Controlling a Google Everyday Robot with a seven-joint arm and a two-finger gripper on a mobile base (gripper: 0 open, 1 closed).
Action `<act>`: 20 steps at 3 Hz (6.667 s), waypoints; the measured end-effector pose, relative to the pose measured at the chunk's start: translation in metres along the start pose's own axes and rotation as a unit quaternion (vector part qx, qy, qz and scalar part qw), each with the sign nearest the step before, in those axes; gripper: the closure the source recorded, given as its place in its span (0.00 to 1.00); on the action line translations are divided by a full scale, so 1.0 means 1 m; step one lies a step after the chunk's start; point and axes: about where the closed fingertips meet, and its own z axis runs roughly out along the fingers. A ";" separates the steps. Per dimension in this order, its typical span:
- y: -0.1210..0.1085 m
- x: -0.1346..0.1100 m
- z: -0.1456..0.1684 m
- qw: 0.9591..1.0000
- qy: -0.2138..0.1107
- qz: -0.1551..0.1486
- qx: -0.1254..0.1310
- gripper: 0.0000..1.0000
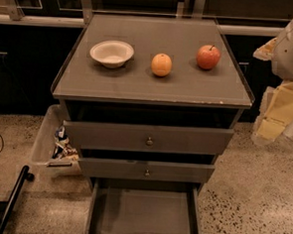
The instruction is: Place orange into bottom drawer
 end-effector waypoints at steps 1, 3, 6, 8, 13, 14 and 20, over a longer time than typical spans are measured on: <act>0.000 0.000 0.000 1.000 0.000 0.000 0.000 0.00; -0.050 -0.046 0.027 0.999 -0.017 -0.042 0.007 0.00; -0.133 -0.086 0.089 0.983 -0.125 -0.130 0.011 0.00; -0.143 -0.098 0.100 0.979 -0.166 -0.116 0.030 0.00; -0.200 -0.156 0.214 0.927 -0.372 0.013 -0.045 0.00; -0.209 -0.153 0.228 0.922 -0.382 0.037 -0.056 0.00; -0.220 -0.150 0.240 0.913 -0.397 0.067 -0.068 0.47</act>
Offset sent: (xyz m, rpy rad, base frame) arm 0.0511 0.0263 -0.0073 0.0099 -0.0019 0.0530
